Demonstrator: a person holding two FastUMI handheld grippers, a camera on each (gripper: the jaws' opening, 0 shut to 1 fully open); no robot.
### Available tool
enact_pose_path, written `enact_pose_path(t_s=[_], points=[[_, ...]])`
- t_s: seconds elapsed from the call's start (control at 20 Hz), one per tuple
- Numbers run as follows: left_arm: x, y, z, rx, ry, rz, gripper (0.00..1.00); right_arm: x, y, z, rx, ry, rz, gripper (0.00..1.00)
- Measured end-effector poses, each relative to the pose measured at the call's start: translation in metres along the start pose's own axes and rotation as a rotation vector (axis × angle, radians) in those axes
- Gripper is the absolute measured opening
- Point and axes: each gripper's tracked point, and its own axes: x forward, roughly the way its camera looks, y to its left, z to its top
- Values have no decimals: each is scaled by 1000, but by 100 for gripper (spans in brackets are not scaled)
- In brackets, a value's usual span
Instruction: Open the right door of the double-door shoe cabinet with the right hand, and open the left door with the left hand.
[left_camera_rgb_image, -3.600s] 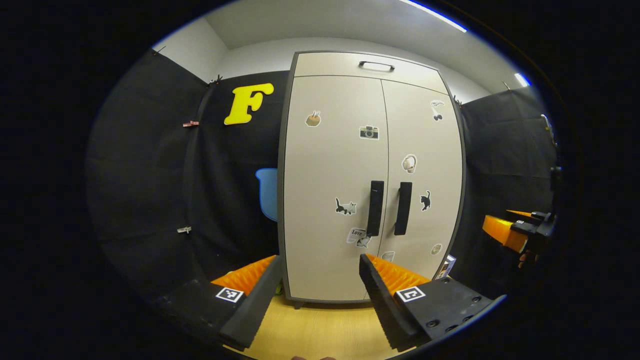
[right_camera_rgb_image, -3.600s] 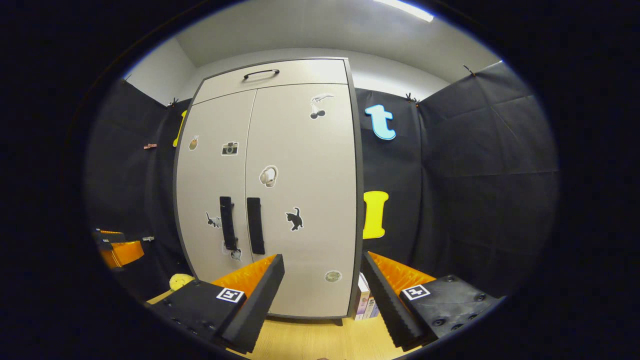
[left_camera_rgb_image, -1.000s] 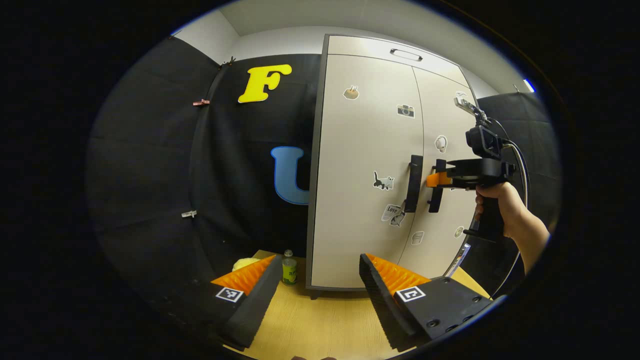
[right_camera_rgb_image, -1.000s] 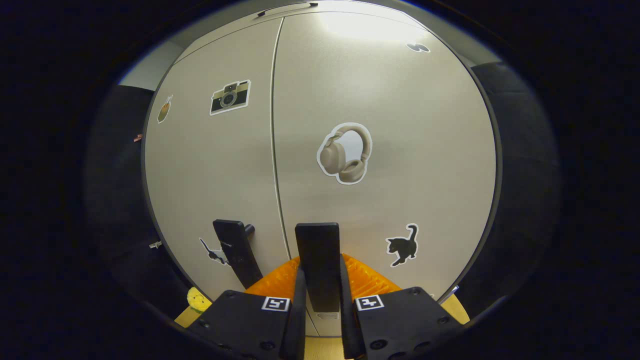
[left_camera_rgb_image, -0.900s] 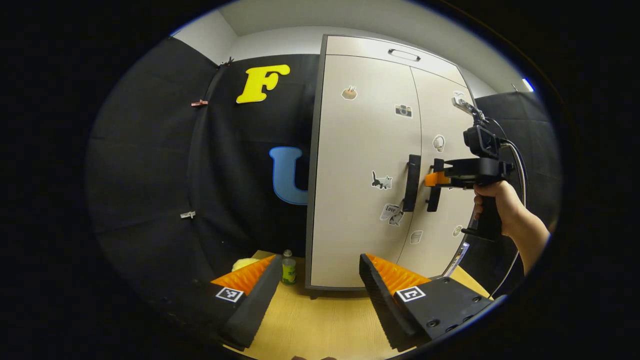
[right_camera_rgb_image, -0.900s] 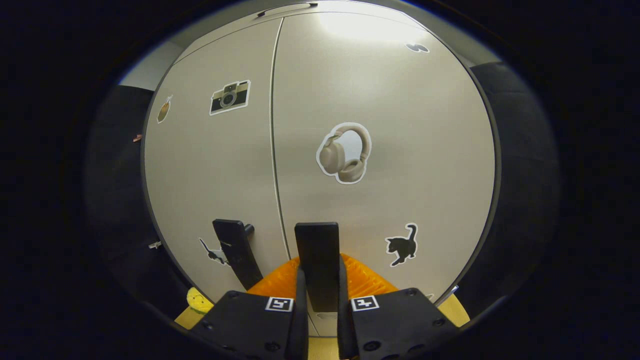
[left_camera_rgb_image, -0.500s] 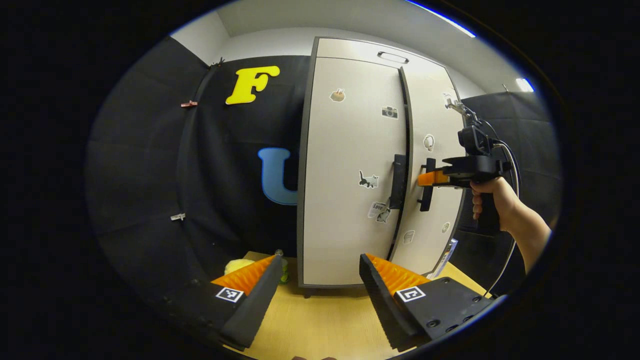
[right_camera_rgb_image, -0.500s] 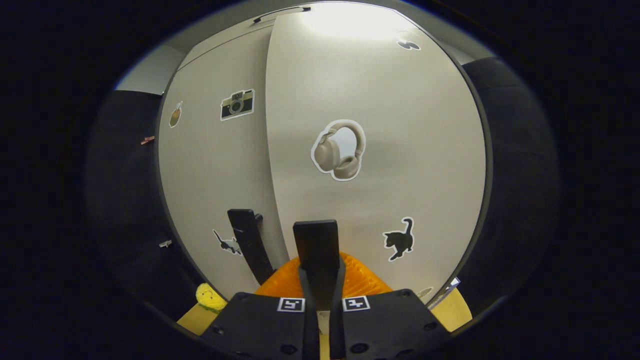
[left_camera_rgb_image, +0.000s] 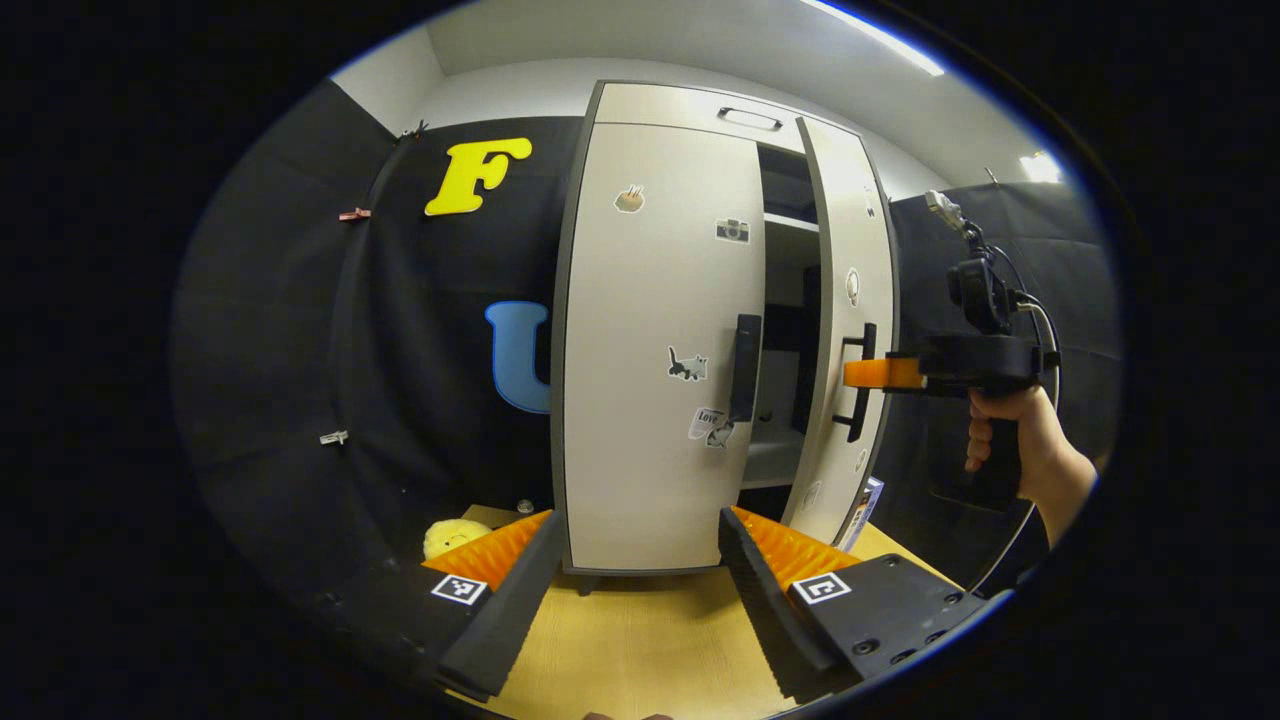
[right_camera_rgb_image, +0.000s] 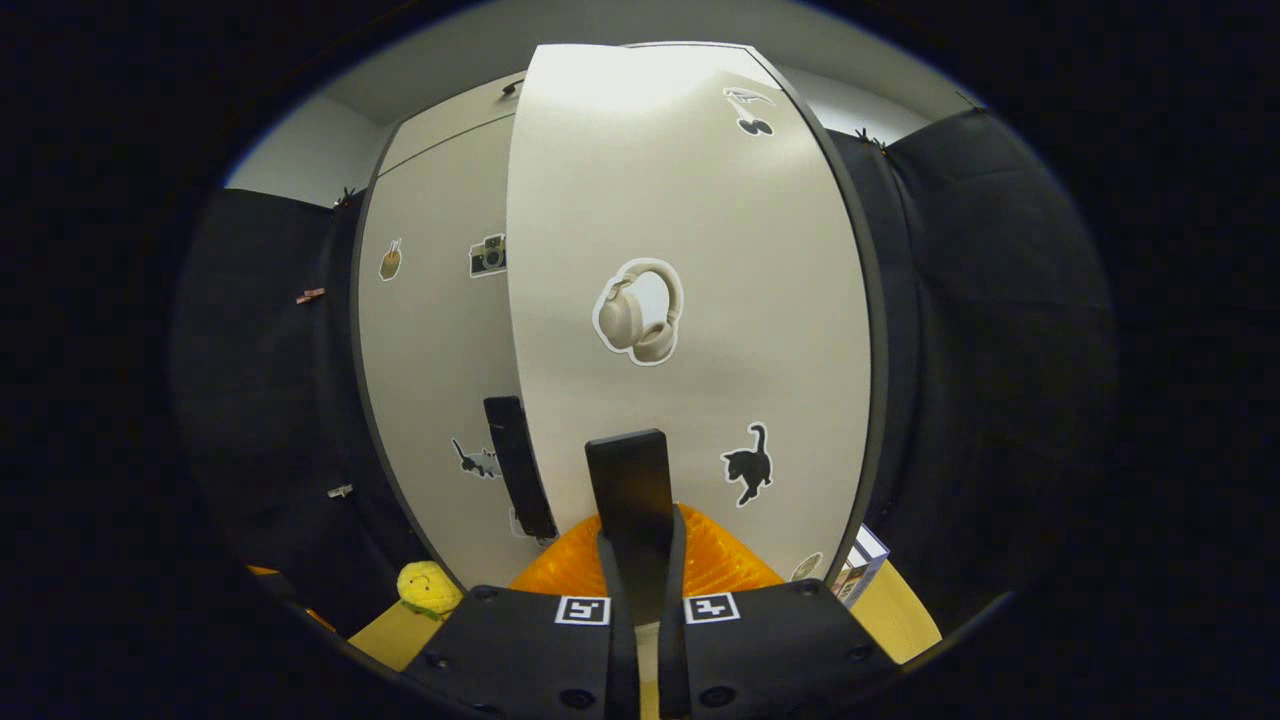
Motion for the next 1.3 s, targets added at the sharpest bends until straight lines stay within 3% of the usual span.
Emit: enact_pose_path(t_s=[0.35,0.7,1.0,1.3], points=[[-27,-42,2,-2,-18,71,95,-33,-21,0,-9,13,81,12],[-52,-74,-5,1,-16,91,95,-53,-44,2,-13,18,92,11],[-60,-82,-3,-4,-24,103,95,-63,-69,6,-7,12,55,11],[-60,-93,-1,-7,-25,88,95,-73,-126,11,-64,5,-72,9]])
